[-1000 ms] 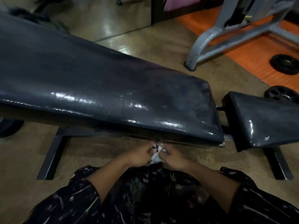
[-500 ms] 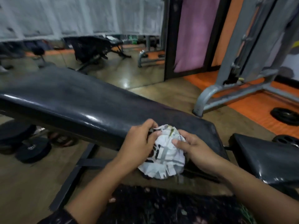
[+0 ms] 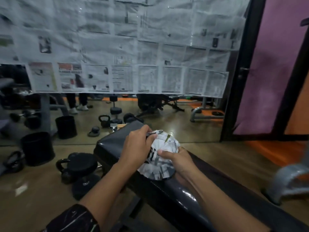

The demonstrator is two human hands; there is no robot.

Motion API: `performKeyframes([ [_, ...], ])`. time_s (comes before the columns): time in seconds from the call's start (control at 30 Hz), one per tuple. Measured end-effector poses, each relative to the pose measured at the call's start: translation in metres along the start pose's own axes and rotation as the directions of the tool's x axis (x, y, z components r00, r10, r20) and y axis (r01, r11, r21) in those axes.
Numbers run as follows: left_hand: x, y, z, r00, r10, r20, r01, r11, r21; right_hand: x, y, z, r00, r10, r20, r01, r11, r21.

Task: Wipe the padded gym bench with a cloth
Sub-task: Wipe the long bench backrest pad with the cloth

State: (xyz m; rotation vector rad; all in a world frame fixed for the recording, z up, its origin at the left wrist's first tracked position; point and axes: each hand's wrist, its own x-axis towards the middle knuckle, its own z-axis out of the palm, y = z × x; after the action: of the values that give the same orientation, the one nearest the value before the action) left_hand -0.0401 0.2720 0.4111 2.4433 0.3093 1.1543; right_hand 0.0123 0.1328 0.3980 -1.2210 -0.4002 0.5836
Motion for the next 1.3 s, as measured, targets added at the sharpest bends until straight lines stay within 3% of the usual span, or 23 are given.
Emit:
performKeyframes([
  [0.13, 0.029, -0.042, -0.011, 0.999, -0.037, -0.025, 0.042, 0.972, 0.232, 0.054, 0.013, 0.048, 0.992, -0.088, -0.090, 0.079, 0.991, -0.104],
  [0.23, 0.047, -0.069, -0.018, 0.997, -0.064, -0.050, 0.078, 0.935, 0.345, 0.076, 0.018, 0.073, 0.970, -0.220, -0.108, 0.177, 0.933, -0.312],
  [0.37, 0.064, -0.102, -0.019, 0.990, -0.125, -0.057, 0.138, 0.917, 0.375, 0.086, 0.022, 0.090, 0.913, -0.408, -0.019, 0.291, 0.683, -0.670],
  [0.47, 0.062, -0.120, -0.017, 0.977, -0.209, -0.034, 0.208, 0.918, 0.337, 0.089, 0.034, 0.091, 0.894, -0.424, 0.147, 0.343, 0.433, -0.834],
  [0.57, 0.056, -0.138, -0.022, 0.952, -0.307, -0.013, 0.295, 0.903, 0.312, 0.087, 0.043, 0.093, 0.863, -0.388, 0.323, 0.419, 0.194, -0.887],
  [0.67, 0.055, -0.152, -0.027, 0.933, -0.354, -0.065, 0.359, 0.903, 0.237, 0.088, 0.041, 0.107, 0.835, -0.348, 0.427, 0.481, 0.085, -0.872],
  [0.77, 0.054, -0.156, -0.025, 0.946, -0.320, 0.053, 0.316, 0.946, 0.073, 0.099, 0.047, 0.122, 0.874, -0.222, 0.433, 0.454, 0.053, -0.889],
  [0.83, 0.053, -0.152, -0.020, 0.896, -0.389, 0.214, 0.400, 0.917, -0.008, 0.105, 0.058, 0.127, 0.894, -0.126, 0.430, 0.432, -0.014, -0.902],
  [0.9, 0.049, -0.149, -0.014, 0.874, -0.415, 0.254, 0.410, 0.909, 0.075, 0.109, 0.066, 0.128, 0.895, -0.104, 0.435, 0.429, -0.073, -0.900],
  [0.97, 0.041, -0.148, -0.012, 0.914, -0.364, 0.179, 0.339, 0.927, 0.159, 0.111, 0.065, 0.121, 0.872, -0.085, 0.481, 0.476, -0.072, -0.876],
  [1.07, 0.018, -0.156, -0.014, 0.987, -0.149, 0.063, 0.138, 0.979, 0.151, 0.116, 0.055, 0.096, 0.819, -0.054, 0.572, 0.570, -0.050, -0.820],
  [1.13, 0.008, -0.165, -0.010, 0.996, -0.054, 0.065, 0.042, 0.983, 0.178, 0.124, 0.049, 0.078, 0.826, -0.026, 0.563, 0.560, -0.075, -0.825],
  [1.3, 0.008, -0.162, -0.005, 0.969, -0.239, -0.055, 0.231, 0.964, -0.129, 0.151, 0.045, 0.107, 0.880, -0.013, 0.475, 0.475, -0.026, -0.880],
])
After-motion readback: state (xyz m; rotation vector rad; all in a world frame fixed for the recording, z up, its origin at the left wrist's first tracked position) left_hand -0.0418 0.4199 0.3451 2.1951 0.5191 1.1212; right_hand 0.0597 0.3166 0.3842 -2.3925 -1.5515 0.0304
